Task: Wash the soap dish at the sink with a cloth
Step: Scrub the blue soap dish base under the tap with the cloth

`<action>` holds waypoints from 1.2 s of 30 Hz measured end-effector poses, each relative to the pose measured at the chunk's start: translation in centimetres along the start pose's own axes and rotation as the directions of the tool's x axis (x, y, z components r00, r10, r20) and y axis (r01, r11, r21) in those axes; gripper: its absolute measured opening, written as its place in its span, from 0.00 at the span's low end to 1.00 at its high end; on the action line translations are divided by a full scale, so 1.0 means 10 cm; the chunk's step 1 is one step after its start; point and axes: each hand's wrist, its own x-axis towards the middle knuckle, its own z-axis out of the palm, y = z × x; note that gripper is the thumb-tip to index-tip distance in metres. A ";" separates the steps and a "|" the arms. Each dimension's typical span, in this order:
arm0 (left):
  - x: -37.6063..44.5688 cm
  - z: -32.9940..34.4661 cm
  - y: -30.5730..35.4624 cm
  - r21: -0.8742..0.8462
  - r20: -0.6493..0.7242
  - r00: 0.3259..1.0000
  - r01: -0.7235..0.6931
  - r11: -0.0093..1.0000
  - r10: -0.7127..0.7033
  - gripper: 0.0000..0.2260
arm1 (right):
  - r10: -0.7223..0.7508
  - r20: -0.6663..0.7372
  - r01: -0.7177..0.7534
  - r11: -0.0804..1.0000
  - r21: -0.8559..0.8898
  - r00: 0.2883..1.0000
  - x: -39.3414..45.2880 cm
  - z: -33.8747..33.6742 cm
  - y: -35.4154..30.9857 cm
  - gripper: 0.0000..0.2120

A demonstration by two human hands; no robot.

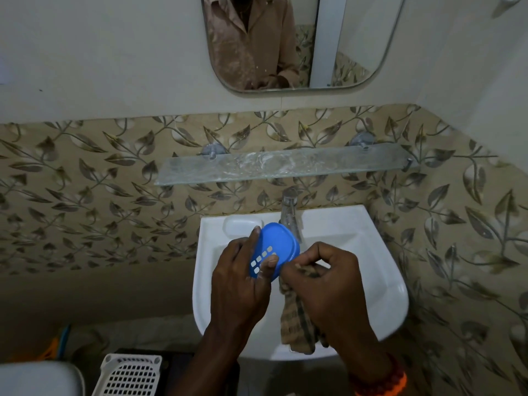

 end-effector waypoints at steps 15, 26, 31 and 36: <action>-0.03 0.00 -0.08 0.007 0.000 1.000 -0.002 1.000 0.002 0.42 | 0.040 -0.017 -0.040 0.999 0.015 0.999 -0.02 -0.04 0.03 0.06; -0.09 -0.02 -0.12 -0.050 0.036 0.997 -0.065 0.997 0.067 0.40 | -0.017 0.015 0.017 0.999 0.041 1.000 0.09 -0.15 -0.09 0.06; -0.14 -0.09 -0.18 -0.048 0.063 0.983 -0.171 0.984 0.174 0.36 | 0.106 0.040 -0.104 0.994 -0.041 0.994 0.36 -0.22 -0.13 0.06; -0.16 -0.09 -0.21 -0.042 0.034 0.990 -0.137 0.990 0.138 0.35 | 0.045 0.048 -0.043 0.998 -0.047 0.998 0.12 -0.18 -0.05 0.06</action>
